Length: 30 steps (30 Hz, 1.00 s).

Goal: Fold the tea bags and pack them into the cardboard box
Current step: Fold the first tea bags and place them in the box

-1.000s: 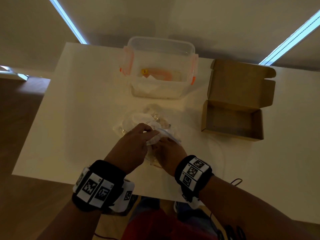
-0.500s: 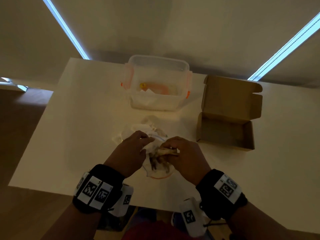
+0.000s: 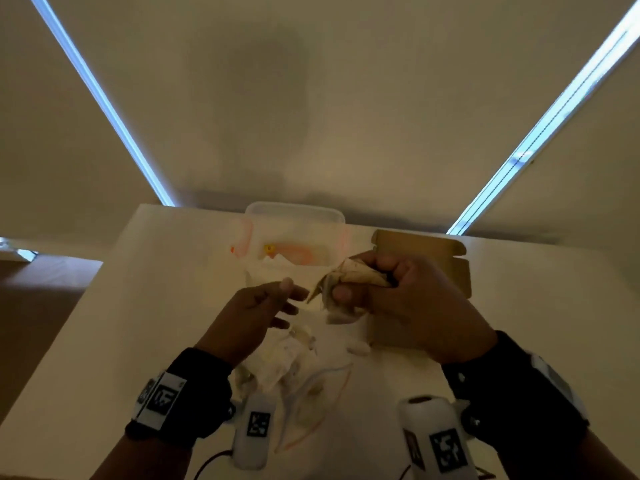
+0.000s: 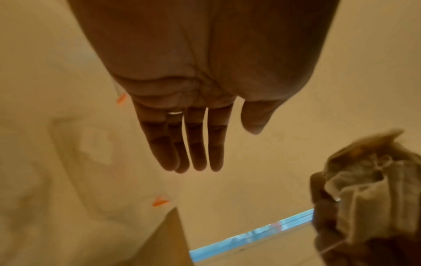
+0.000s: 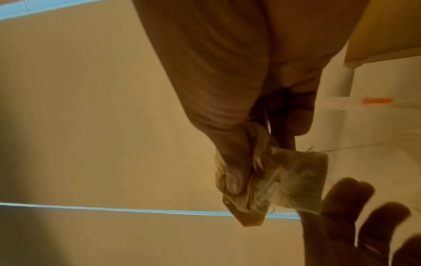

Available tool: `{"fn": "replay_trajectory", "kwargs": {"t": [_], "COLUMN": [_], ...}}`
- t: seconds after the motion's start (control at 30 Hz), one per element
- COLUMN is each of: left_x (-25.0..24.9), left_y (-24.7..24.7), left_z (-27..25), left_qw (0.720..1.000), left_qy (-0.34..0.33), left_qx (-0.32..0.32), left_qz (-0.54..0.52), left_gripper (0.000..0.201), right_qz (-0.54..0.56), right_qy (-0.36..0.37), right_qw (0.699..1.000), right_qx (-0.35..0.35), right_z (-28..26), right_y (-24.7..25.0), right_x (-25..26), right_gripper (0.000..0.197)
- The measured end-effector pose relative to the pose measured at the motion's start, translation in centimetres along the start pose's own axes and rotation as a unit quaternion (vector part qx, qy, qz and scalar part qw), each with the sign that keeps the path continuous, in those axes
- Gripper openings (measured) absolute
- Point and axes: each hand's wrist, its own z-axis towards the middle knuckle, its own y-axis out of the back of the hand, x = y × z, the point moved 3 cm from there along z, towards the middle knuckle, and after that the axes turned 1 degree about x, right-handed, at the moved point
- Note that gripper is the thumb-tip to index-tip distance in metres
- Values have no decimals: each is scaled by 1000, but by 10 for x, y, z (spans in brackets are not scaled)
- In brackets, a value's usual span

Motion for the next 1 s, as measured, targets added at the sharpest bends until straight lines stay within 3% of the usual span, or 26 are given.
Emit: {"fn": "replay_trajectory", "kwargs": {"t": [0.1,0.27,0.33,0.47,0.57,0.63,0.83,1.0], "left_x": [-35,-82,-92,-98,-101,-106,-129,-142], "left_y": [-10,-35,-46,-63,-70,-73,-68,-62], "left_z": [7,6,1,-5,-5,-4,5,10], "left_qw": [992,963,949,945,933,930,933,938], "left_qy": [-30,-39,-28,-19,-16,-15,-18,-31], "left_qx": [43,154,202,217,200,189,149,127], "left_qz": [-118,-217,-239,-243,-298,-314,-328,-321], "left_gripper": [68,109,114,92,62,53,42,34], "right_qz": [-10,-41,-49,-107,-139,-143,-112,-175], "right_qy": [14,18,12,21,27,30,48,68], "right_qw": [1000,999,999,993,987,984,981,959], "right_qx": [2,2,3,-39,-77,-104,-151,-211], "right_z": [-1,-2,-1,-1,1,2,0,-9], "right_y": [5,4,3,8,11,12,23,42], "right_x": [22,35,34,36,36,37,49,65], "right_gripper": [33,28,26,15,19,21,42,29]}}
